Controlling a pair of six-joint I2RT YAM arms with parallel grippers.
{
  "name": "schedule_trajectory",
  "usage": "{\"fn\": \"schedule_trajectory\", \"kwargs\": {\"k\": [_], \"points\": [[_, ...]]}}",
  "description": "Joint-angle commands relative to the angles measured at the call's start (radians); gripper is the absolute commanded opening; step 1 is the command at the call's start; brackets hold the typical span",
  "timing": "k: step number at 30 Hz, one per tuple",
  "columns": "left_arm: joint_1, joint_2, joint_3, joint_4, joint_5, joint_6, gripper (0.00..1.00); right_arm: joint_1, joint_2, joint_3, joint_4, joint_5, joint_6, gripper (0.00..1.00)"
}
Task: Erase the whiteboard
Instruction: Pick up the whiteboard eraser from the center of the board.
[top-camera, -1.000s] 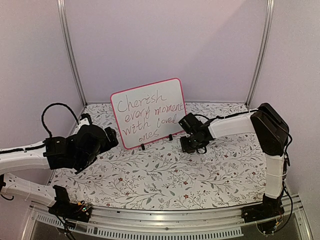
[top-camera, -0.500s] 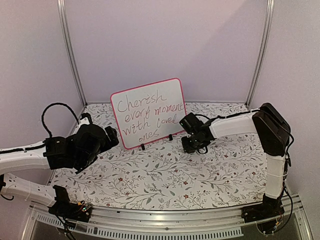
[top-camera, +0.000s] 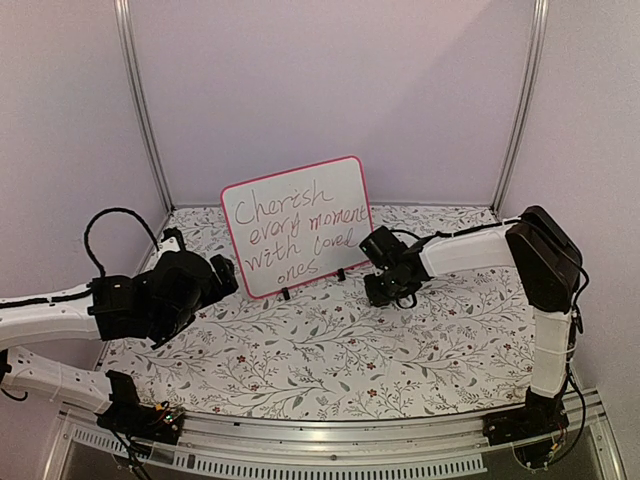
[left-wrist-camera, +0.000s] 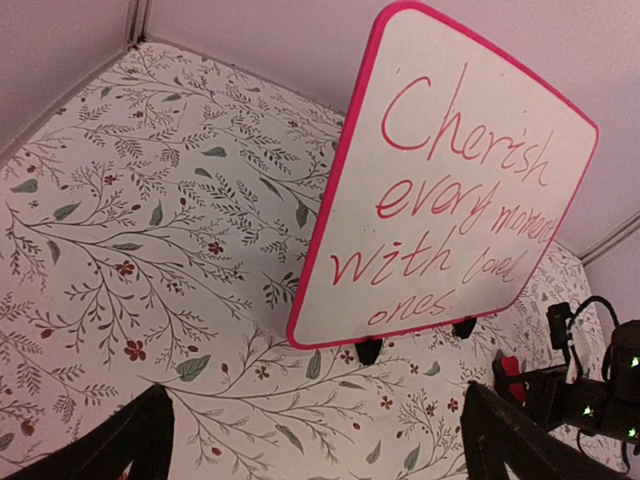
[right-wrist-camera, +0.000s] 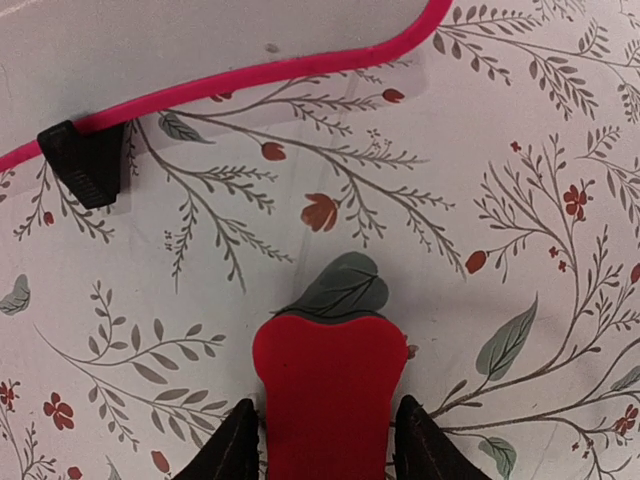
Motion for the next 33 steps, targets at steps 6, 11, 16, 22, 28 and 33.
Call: {"fn": "schedule_trajectory", "kwargs": {"k": [6,11,16,22,28,33], "points": [[0.006,-0.007,-0.003,0.014,0.004,0.008,1.00,-0.007,-0.055,-0.019,0.020,0.016,0.000,0.40],[0.006,-0.008,-0.008,0.017,0.007,0.009,1.00,-0.007,-0.058,-0.020,0.026,0.010,-0.007,0.33],[0.006,-0.011,-0.008,0.011,0.007,0.009,1.00,-0.007,-0.047,-0.013,0.023,0.005,-0.016,0.36],[0.006,-0.020,-0.020,0.013,0.005,0.001,1.00,-0.007,-0.022,-0.001,0.013,0.010,-0.013,0.37],[0.007,-0.020,-0.021,0.015,0.005,0.005,1.00,-0.007,-0.025,0.002,0.014,0.011,-0.011,0.22],[0.010,-0.023,-0.005,0.009,-0.004,0.021,1.00,-0.007,-0.031,0.011,0.007,0.014,-0.026,0.15]]}}
